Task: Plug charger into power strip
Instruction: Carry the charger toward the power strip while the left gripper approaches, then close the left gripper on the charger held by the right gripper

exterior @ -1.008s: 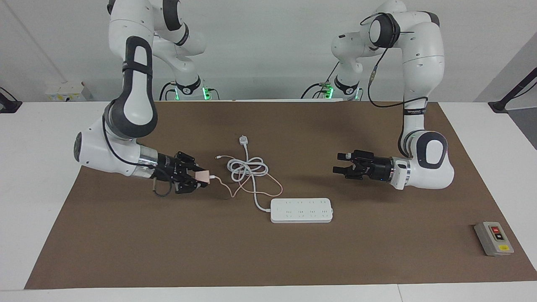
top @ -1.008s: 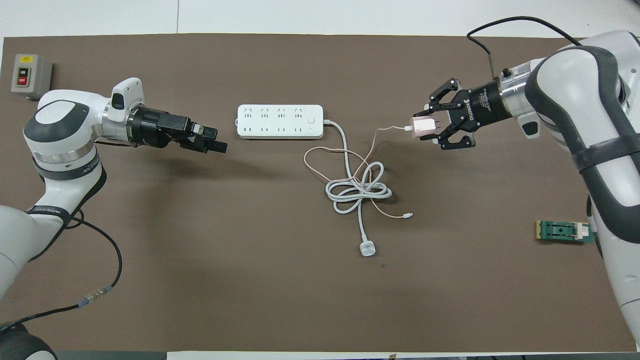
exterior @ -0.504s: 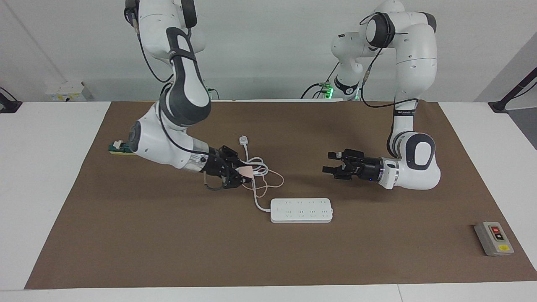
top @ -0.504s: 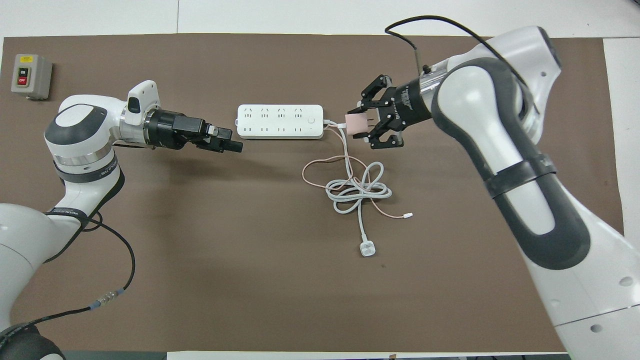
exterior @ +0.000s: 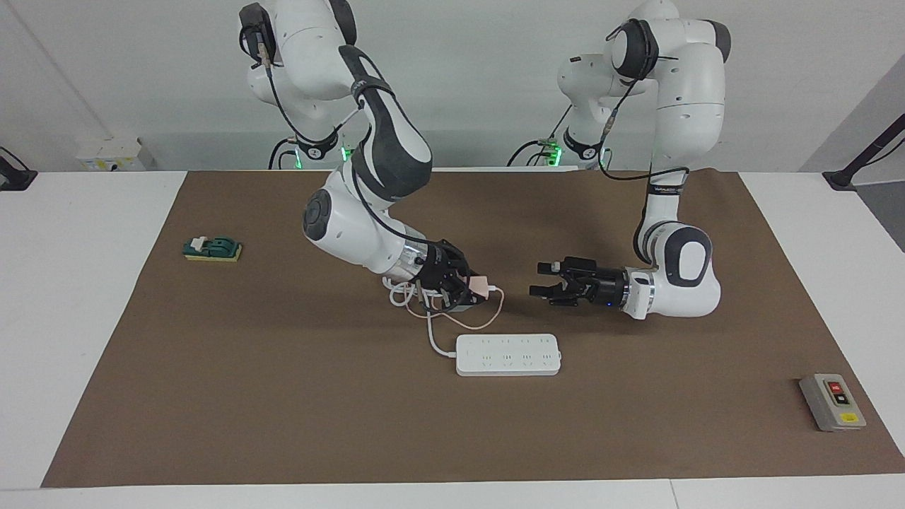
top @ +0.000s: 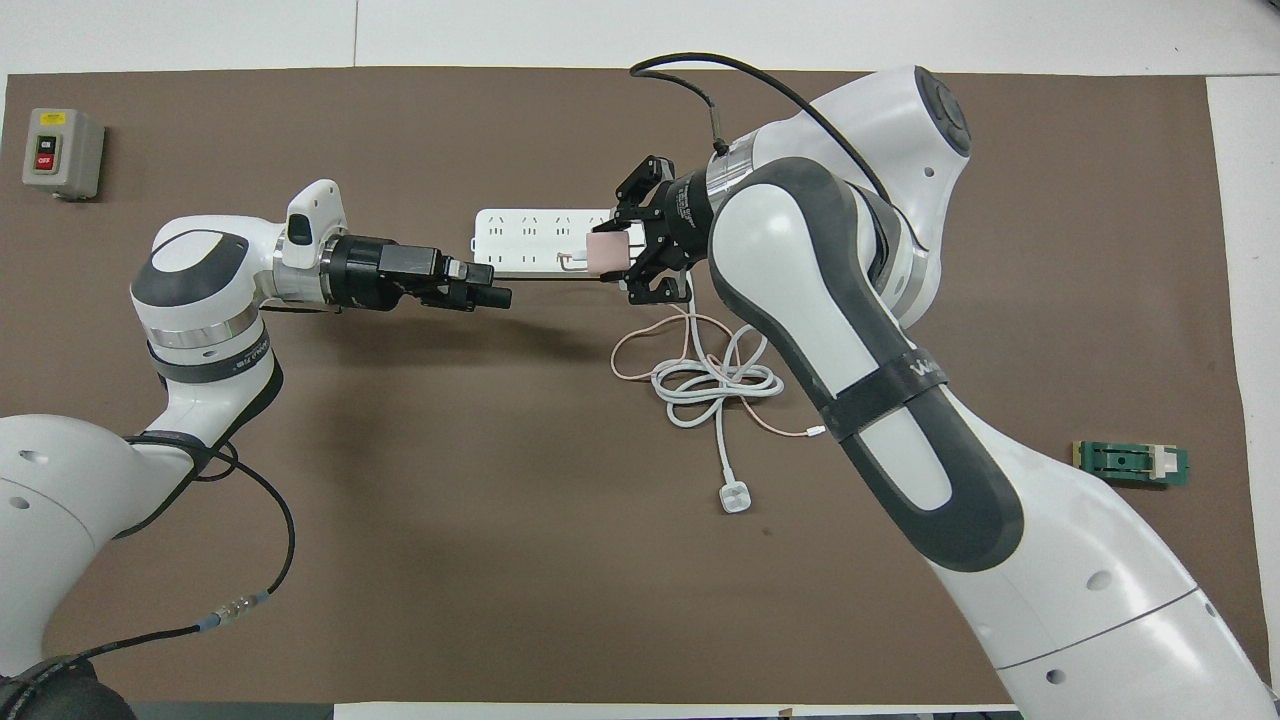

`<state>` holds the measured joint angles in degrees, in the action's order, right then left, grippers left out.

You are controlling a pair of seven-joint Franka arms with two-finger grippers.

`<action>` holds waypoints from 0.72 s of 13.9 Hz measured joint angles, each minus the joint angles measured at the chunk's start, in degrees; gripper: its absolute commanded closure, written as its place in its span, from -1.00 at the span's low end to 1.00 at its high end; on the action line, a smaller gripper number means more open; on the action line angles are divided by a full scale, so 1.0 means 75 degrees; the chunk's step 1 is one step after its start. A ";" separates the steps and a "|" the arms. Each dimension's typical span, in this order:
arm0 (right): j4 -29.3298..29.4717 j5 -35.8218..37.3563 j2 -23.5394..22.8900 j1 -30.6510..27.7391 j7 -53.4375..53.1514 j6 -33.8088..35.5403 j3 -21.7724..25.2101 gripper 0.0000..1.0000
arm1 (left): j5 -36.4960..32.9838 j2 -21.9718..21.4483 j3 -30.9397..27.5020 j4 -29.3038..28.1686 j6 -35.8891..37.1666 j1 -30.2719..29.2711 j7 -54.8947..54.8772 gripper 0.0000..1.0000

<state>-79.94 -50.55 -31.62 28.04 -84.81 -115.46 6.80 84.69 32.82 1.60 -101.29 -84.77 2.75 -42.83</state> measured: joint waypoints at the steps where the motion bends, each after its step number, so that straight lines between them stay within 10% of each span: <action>1: 0.0061 0.0000 -0.0086 0.0086 -0.0095 -0.0014 0.0000 1.00 | 0.0011 -0.0149 -0.0011 -0.0181 -0.0085 -0.0003 -0.0012 -0.92; 10: 0.0578 -0.0247 -0.0643 0.0510 -0.0972 -0.0474 -0.0077 1.00 | 0.0655 -0.1387 -0.0063 -0.2021 -0.0601 -0.0032 -0.0920 -0.95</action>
<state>-75.60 -52.40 -36.44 31.87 -92.10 -119.01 6.22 89.60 22.42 1.13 -116.45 -89.27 2.51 -49.73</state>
